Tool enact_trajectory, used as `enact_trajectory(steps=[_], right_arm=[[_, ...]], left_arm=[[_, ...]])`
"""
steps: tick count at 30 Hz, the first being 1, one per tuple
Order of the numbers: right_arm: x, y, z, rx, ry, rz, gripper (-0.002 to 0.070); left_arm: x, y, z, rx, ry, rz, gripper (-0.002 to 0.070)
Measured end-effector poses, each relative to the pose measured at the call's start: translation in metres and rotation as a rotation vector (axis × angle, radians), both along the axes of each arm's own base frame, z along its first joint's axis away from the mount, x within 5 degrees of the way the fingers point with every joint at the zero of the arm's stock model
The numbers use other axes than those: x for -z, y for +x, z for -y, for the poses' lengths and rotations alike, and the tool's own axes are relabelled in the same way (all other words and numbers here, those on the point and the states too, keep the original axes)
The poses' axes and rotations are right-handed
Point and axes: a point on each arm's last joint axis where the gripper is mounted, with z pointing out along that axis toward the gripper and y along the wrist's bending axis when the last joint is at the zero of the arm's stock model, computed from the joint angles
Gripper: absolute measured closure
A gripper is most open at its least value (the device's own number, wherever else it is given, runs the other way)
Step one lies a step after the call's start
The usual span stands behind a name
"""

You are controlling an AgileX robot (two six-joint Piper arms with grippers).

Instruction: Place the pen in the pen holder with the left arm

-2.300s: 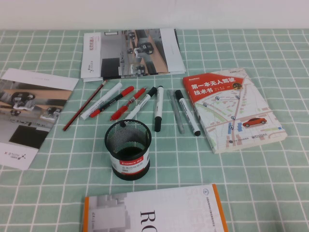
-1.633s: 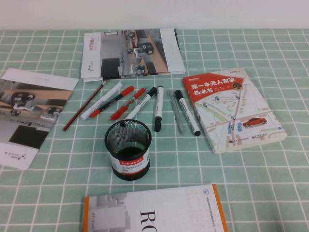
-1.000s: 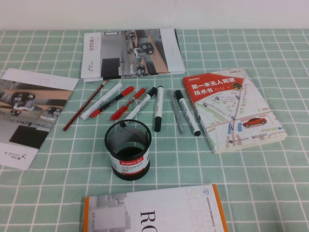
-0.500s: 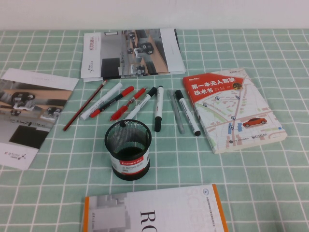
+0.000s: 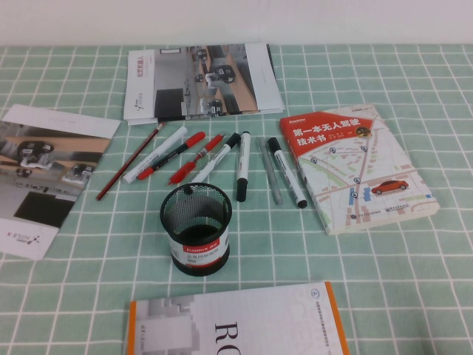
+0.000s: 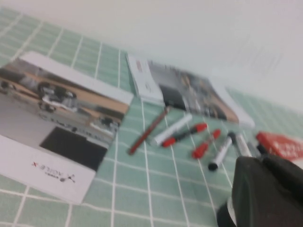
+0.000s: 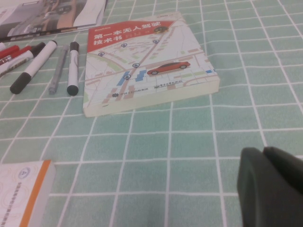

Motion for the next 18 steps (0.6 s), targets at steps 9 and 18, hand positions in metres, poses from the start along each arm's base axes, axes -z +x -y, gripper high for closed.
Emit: enact_trajectory(steps=[9, 18], right_arm=[[0.000, 0.000, 0.000, 0.000, 0.000, 0.000, 0.0696], [0.000, 0.000, 0.000, 0.000, 0.000, 0.000, 0.0696]], left_arm=[[-0.071, 0.040, 0.013, 0.106, 0.178, -0.297, 0.0678], [-0.102, 0.115, 0.028, 0.204, 0.310, -0.527, 0.0678]])
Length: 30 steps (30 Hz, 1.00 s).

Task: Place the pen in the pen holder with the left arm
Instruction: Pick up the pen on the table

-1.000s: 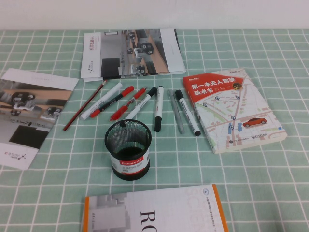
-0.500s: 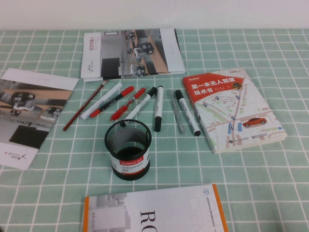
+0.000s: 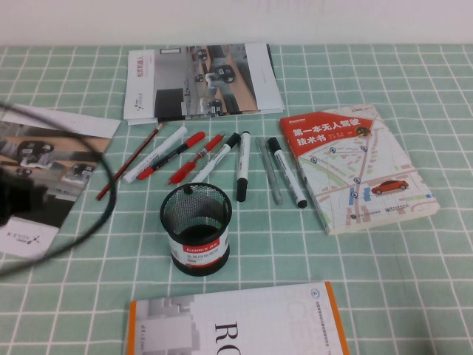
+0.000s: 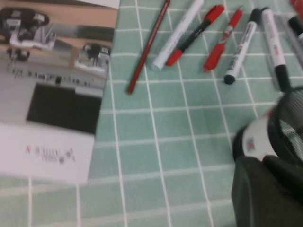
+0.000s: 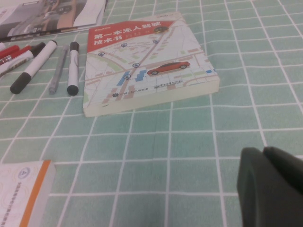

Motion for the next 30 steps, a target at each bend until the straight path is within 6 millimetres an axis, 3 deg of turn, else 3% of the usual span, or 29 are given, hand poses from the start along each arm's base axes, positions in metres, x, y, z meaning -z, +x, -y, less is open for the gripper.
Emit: enact_trajectory(steps=[7, 12, 20, 25, 30], right_arm=[[0.000, 0.000, 0.000, 0.000, 0.000, 0.000, 0.0696], [0.000, 0.000, 0.000, 0.000, 0.000, 0.000, 0.0696], [0.000, 0.000, 0.000, 0.000, 0.000, 0.000, 0.0696], [0.000, 0.000, 0.000, 0.000, 0.000, 0.000, 0.0696], [0.000, 0.000, 0.000, 0.000, 0.000, 0.000, 0.0696]], left_arm=[[-0.015, 0.073, 0.012, 0.049, 0.062, -0.023, 0.0678], [-0.011, 0.126, 0.022, 0.093, 0.101, -0.097, 0.0678], [0.029, 0.215, 0.041, 0.185, 0.179, -0.275, 0.0678], [0.054, 0.246, 0.060, 0.248, 0.272, -0.315, 0.0678], [0.073, 0.265, 0.071, 0.288, 0.326, -0.325, 0.0678]])
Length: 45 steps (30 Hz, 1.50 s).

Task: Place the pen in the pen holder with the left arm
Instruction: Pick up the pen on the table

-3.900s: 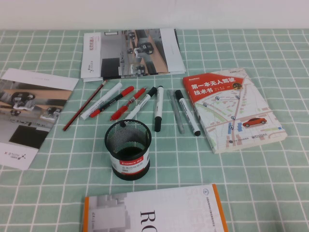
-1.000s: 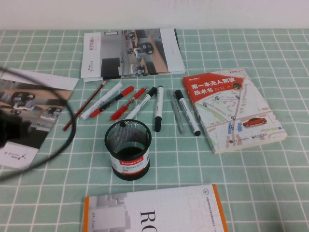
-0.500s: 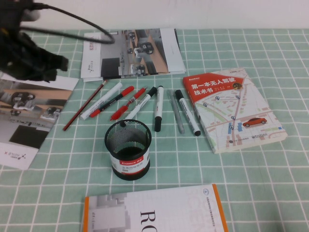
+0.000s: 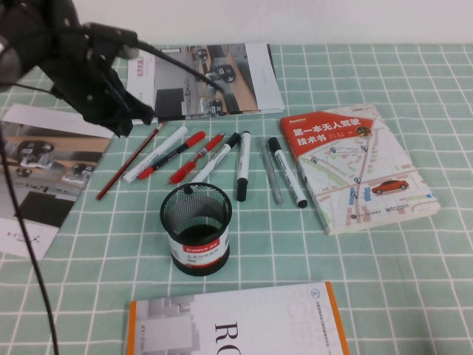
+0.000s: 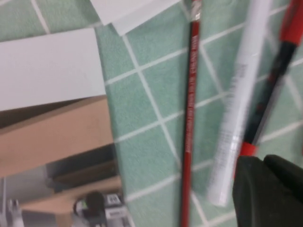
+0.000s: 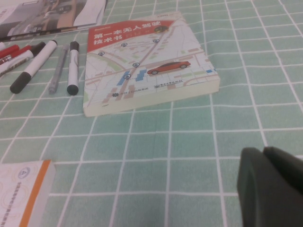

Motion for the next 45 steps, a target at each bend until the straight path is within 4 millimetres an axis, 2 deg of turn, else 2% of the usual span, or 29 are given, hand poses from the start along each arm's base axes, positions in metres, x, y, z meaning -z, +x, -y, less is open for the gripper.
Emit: enact_trajectory(steps=[5, 10, 12, 17, 22, 28, 36, 45], right_arm=[[0.000, 0.000, 0.000, 0.000, 0.000, 0.000, 0.0696], [0.000, 0.000, 0.000, 0.000, 0.000, 0.000, 0.0696], [0.000, 0.000, 0.000, 0.000, 0.000, 0.000, 0.0696], [0.000, 0.000, 0.000, 0.000, 0.000, 0.000, 0.0696], [0.000, 0.000, 0.000, 0.000, 0.000, 0.000, 0.0696], [0.000, 0.000, 0.000, 0.000, 0.000, 0.000, 0.0696], [0.000, 0.000, 0.000, 0.000, 0.000, 0.000, 0.0696], [0.000, 0.000, 0.000, 0.000, 0.000, 0.000, 0.0696]], left_arm=[[0.034, 0.014, 0.001, 0.017, 0.055, -0.035, 0.0678], [0.052, 0.019, 0.002, 0.023, 0.072, -0.050, 0.0671], [0.056, 0.021, 0.002, 0.037, 0.077, -0.046, 0.0638], [0.059, 0.025, 0.002, 0.050, 0.087, -0.019, 0.0473], [0.063, 0.027, 0.002, 0.053, 0.099, -0.017, 0.0435], [0.079, 0.028, 0.001, 0.057, 0.116, -0.062, 0.0430], [0.080, 0.028, 0.000, 0.057, 0.136, -0.067, 0.0435], [0.081, 0.027, 0.002, 0.048, 0.109, -0.096, 0.0543]])
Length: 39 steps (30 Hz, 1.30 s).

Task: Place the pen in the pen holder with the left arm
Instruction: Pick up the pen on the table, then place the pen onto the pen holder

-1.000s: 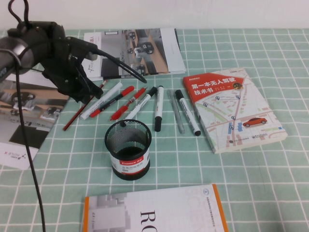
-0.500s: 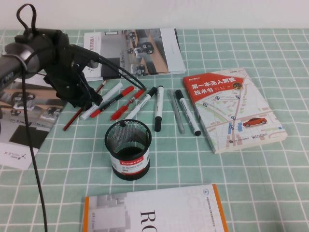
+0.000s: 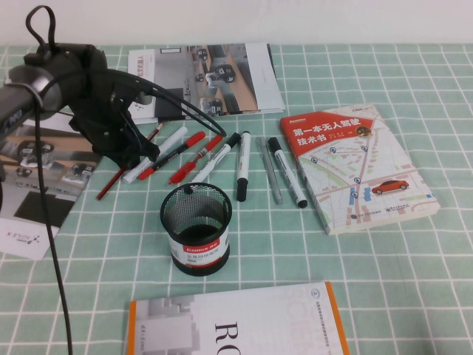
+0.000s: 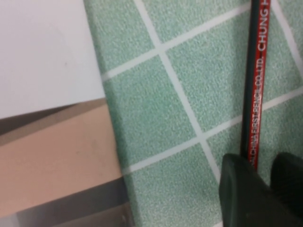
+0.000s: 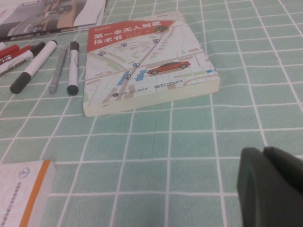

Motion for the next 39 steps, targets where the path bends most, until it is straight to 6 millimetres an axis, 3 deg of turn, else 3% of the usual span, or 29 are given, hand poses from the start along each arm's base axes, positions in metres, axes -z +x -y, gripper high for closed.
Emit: enact_trajectory(steps=[9, 14, 24, 27, 31, 35, 39], right_arm=[[0.000, 0.000, 0.000, 0.000, 0.000, 0.000, 0.0696], [0.000, 0.000, 0.000, 0.000, 0.000, 0.000, 0.0696], [0.000, 0.000, 0.000, 0.000, 0.000, 0.000, 0.0696], [0.000, 0.000, 0.000, 0.000, 0.000, 0.000, 0.0696], [0.000, 0.000, 0.000, 0.000, 0.000, 0.000, 0.0696], [0.000, 0.000, 0.000, 0.000, 0.000, 0.000, 0.0696], [0.000, 0.000, 0.000, 0.000, 0.000, 0.000, 0.0696]], left_arm=[[0.001, -0.001, 0.000, -0.003, -0.004, -0.017, 0.0565], [0.003, -0.001, 0.001, 0.003, -0.002, -0.034, 0.0646], [-0.006, -0.007, -0.003, 0.013, 0.036, -0.055, 0.0652], [-0.029, -0.016, -0.005, 0.007, 0.039, -0.045, 0.0653], [-0.100, -0.038, -0.007, -0.009, -0.046, 0.089, 0.0653], [-0.157, -0.079, -0.013, -0.019, -0.139, 0.247, 0.0653], [-0.182, -0.129, -0.024, -0.031, -0.210, 0.390, 0.0654]])
